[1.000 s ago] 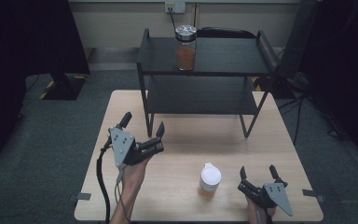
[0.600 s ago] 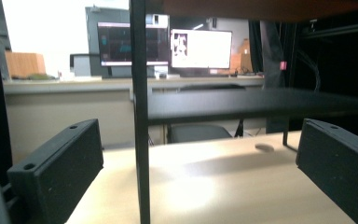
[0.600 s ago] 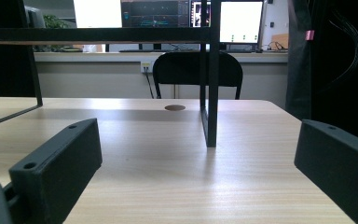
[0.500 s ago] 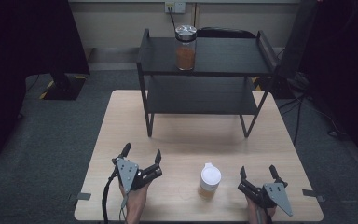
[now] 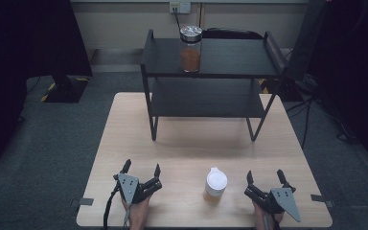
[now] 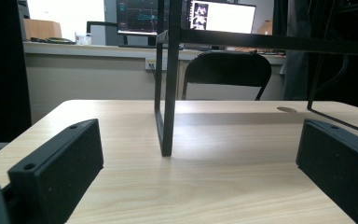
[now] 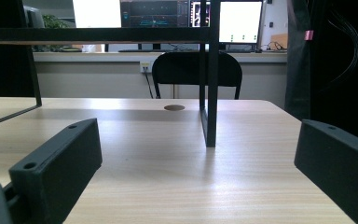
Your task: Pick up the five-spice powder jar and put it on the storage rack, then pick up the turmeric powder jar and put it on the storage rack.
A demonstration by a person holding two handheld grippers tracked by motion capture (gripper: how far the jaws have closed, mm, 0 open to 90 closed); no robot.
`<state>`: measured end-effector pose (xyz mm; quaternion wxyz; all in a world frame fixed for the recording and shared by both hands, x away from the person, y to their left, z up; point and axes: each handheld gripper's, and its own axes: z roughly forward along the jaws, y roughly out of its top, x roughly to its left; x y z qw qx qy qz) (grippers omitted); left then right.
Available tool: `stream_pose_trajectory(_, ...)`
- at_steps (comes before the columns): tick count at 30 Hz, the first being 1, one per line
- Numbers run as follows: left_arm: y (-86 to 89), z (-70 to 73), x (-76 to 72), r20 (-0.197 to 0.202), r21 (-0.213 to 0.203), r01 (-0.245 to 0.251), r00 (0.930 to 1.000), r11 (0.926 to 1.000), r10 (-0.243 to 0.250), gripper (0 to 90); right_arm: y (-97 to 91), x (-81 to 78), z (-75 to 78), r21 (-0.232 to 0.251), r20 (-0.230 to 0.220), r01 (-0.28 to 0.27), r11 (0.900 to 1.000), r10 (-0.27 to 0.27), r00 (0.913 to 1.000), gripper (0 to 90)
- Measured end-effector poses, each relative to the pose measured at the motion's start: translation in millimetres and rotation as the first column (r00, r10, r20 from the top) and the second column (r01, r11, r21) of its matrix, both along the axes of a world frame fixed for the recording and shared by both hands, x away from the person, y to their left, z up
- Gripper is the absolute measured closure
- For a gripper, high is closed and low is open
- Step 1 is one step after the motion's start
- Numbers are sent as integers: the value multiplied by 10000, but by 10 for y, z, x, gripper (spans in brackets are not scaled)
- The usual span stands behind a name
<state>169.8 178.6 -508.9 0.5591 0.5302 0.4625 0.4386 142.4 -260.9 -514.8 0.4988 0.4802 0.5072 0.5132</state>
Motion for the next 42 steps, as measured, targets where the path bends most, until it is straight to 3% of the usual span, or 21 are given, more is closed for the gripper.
stream_pose_trajectory(8,-26,-74,-2,89,139,-68,9999,9999,67,0,0,0,0,0,2,2,10000,-2,10000,0)
stream_pose_trajectory(12,-82,-80,-15,178,484,-214,9996,9986,206,0,1,-1,-1,1,4,8,10000,-8,10000,0)
stream_pose_trajectory(42,-122,-82,-22,179,439,-438,9989,9981,430,0,-4,5,7,34,-41,-2,10000,2,10000,0)
